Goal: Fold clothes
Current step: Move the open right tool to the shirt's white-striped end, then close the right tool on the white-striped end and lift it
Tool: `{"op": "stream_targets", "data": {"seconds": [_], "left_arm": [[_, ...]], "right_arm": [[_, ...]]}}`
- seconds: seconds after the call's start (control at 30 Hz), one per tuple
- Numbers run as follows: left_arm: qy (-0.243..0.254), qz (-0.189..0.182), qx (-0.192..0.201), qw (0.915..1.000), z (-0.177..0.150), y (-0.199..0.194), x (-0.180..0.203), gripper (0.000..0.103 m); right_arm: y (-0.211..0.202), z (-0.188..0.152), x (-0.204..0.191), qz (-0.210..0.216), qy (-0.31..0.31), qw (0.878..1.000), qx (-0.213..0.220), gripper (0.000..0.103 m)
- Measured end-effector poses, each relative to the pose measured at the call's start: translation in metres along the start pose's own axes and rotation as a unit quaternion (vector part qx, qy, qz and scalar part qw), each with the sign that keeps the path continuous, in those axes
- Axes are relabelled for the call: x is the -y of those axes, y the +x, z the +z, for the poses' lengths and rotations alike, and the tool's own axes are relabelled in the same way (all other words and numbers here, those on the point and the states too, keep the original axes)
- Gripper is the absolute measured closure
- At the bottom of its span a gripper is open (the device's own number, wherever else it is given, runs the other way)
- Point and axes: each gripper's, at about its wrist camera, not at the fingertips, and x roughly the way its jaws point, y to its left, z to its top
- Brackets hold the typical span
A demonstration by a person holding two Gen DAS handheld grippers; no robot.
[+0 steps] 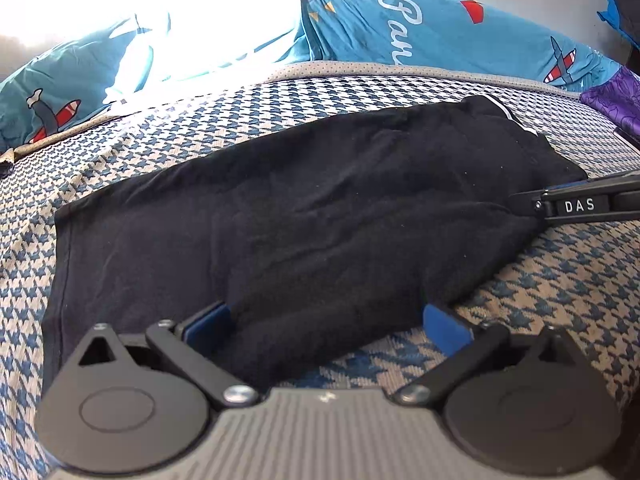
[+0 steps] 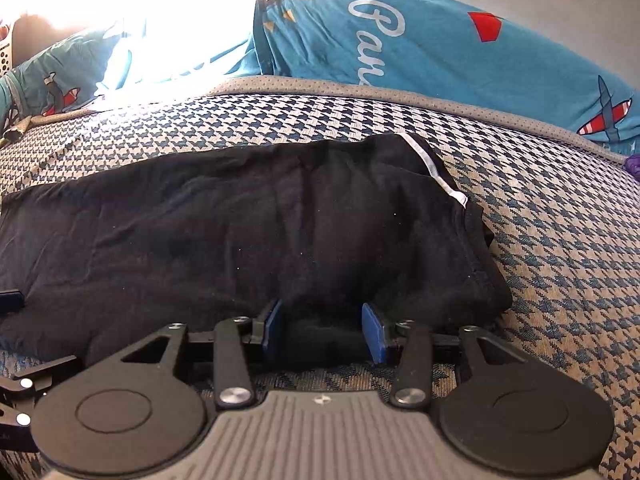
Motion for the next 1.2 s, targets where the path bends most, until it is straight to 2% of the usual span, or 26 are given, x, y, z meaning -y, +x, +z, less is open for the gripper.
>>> {"op": "stream_targets", "data": {"seconds": [0.2, 0.33, 0.47, 0.67, 1.2], "left_arm": [[-0.008, 0.007, 0.001, 0.9999, -0.006, -0.009, 0.005, 0.0], [-0.012, -0.009, 0.015, 0.9998, -0.008, -0.021, 0.008, 0.0], [-0.021, -0.021, 0.038, 0.9988, -0.006, -0.03, 0.009, 0.0], [-0.026, 0.008, 0.053, 0.9982, -0.001, -0.029, 0.011, 0.0], [-0.099, 0.039, 0.025, 0.994, 0.006, -0.009, -0.008, 0.0]], "right_arm": [[-0.012, -0.006, 0.006, 0.005, 0.03, 0.999, 0.009, 0.058], [-0.032, -0.012, 0.021, 0.02, 0.093, 0.995, 0.013, 0.057], [-0.042, -0.02, 0.048, 0.04, 0.174, 0.984, 0.013, 0.057], [-0.043, -0.028, 0.072, 0.046, 0.23, 0.972, 0.016, 0.057], [-0.014, -0.028, 0.104, 0.075, 0.35, 0.932, 0.058, 0.057]]}}
